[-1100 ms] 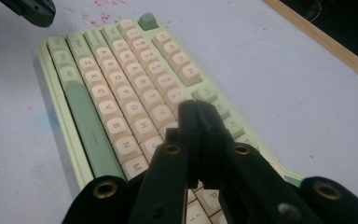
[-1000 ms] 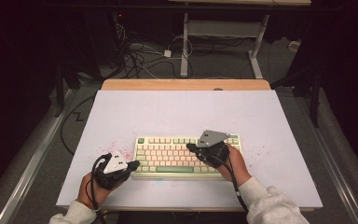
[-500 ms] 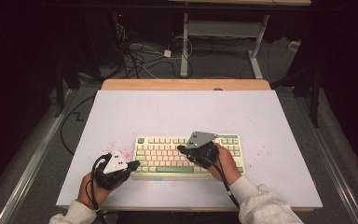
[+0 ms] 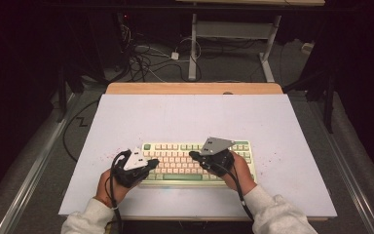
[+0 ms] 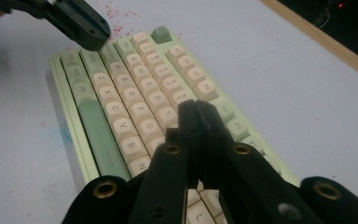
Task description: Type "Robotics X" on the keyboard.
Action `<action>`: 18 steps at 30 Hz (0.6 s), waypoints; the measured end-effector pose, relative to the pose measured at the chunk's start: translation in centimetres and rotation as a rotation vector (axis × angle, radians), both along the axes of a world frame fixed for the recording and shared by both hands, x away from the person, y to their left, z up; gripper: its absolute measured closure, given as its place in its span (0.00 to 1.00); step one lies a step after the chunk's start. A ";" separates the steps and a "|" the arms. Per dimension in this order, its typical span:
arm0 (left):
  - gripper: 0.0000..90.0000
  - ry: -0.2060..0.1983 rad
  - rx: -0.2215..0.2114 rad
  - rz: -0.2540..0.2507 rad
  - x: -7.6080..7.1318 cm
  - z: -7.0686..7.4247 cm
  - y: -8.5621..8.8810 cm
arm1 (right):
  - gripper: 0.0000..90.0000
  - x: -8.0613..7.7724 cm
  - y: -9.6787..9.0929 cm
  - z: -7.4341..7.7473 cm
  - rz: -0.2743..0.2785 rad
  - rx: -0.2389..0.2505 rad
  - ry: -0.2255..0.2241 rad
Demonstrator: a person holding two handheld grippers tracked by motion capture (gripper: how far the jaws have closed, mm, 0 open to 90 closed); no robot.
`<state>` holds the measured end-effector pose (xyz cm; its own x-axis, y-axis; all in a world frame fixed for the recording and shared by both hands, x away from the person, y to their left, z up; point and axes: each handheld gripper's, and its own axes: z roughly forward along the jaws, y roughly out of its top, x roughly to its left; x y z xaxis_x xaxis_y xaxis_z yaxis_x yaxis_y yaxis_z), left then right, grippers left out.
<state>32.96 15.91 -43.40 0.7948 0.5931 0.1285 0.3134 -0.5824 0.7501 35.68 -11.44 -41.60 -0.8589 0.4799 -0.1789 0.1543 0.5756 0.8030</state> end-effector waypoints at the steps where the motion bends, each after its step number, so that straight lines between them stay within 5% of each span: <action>1: 0.95 0.001 0.006 -0.006 0.2 0.0 -0.5 | 1.00 -0.2 -0.5 0.2 -0.003 0.007 -0.006; 18: 0.95 0.049 0.080 -0.063 2.8 -0.2 -5.4 | 1.00 -1.5 -4.2 1.8 -0.047 0.054 -0.045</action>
